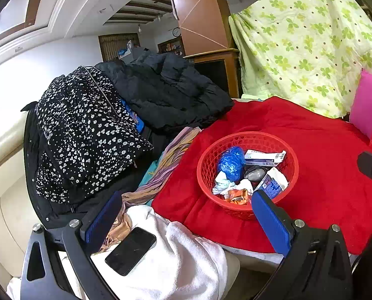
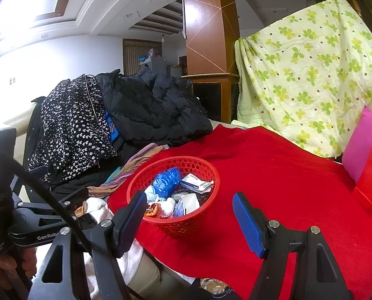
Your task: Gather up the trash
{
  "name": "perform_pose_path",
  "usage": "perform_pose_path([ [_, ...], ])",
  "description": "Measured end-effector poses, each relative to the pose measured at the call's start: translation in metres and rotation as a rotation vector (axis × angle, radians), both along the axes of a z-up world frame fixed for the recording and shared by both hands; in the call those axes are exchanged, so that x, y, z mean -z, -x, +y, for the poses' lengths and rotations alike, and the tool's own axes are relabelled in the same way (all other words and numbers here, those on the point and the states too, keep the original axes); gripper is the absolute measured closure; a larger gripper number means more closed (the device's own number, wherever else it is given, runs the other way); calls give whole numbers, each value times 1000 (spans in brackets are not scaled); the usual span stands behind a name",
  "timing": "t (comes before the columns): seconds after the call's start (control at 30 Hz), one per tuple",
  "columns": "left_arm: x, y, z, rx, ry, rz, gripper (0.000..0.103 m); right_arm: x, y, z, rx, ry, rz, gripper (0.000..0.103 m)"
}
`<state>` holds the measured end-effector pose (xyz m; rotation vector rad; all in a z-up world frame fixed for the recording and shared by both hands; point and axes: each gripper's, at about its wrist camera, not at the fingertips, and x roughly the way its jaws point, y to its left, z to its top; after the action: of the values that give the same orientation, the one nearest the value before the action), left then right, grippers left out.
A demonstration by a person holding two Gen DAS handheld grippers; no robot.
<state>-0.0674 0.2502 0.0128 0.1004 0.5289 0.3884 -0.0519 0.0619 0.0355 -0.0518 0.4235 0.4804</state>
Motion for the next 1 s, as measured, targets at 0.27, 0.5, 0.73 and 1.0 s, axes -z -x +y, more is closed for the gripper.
perform_pose_path([
  [0.27, 4, 2, 5, -8, 5, 4, 0, 2, 0, 4, -7, 7, 4, 28],
  [0.5, 8, 3, 12, -17, 19, 10, 0, 3, -1, 11, -2, 15, 7, 28],
  [0.73, 10, 5, 18, -27, 26, 9, 0, 3, -4, 12, 4, 3, 20, 28],
  [1.0, 13, 5, 21, -33, 31, 12, 0, 4, -6, 17, 3, 8, 25, 28],
])
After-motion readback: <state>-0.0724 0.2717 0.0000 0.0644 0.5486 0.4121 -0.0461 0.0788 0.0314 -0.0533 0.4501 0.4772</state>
